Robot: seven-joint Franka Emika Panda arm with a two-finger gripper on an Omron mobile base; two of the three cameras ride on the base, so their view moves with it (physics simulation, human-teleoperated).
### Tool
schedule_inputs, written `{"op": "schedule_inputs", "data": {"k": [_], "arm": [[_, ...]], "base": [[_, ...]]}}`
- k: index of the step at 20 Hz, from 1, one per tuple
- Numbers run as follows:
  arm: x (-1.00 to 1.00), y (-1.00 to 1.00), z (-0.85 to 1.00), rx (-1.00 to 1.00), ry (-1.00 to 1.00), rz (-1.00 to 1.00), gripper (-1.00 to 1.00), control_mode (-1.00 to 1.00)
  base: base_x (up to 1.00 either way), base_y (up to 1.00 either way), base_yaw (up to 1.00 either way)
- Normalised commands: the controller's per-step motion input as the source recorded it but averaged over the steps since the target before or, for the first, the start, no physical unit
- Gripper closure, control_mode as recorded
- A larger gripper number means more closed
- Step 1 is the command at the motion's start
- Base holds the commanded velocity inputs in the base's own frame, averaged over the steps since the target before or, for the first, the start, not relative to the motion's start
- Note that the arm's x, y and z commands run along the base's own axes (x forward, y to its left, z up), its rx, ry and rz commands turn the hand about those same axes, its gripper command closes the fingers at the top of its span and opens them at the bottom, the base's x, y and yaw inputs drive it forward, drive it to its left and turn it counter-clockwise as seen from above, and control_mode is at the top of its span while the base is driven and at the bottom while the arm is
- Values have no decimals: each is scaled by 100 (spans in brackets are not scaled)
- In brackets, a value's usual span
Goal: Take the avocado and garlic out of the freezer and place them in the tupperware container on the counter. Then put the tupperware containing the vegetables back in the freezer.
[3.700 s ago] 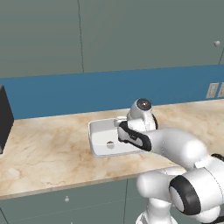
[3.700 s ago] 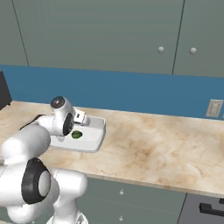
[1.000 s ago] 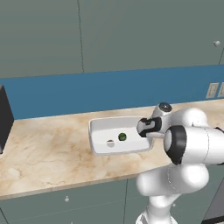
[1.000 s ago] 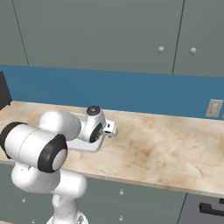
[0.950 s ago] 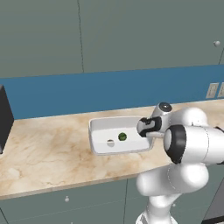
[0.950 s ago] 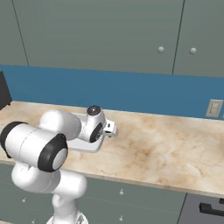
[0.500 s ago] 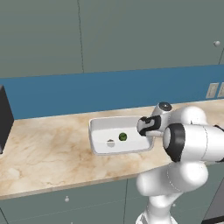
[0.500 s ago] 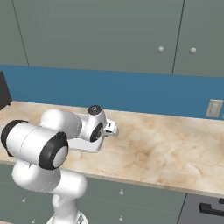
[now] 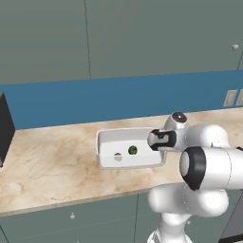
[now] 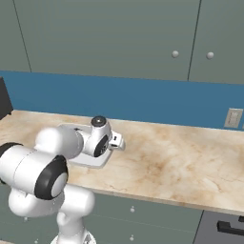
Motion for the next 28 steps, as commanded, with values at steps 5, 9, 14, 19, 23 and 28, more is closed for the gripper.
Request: {"op": "schedule_inputs", "data": {"k": [5,9,14,19,23,28], "arm": [[-27,6,71,11,-5,0,100,-100],[-10,0,99,14,-1,-1,100,-100],[-2,0,94,14,0,-4,100,-100],[-22,0,90,13,0,-7,100,-100],[-57,1,80,9,0,-9,100,-100],[-82,2,63,5,0,-10,100,-100]], "base": [[0,0,0],[0,0,0],[0,0,0],[0,0,0],[0,0,0],[0,0,0]]}}
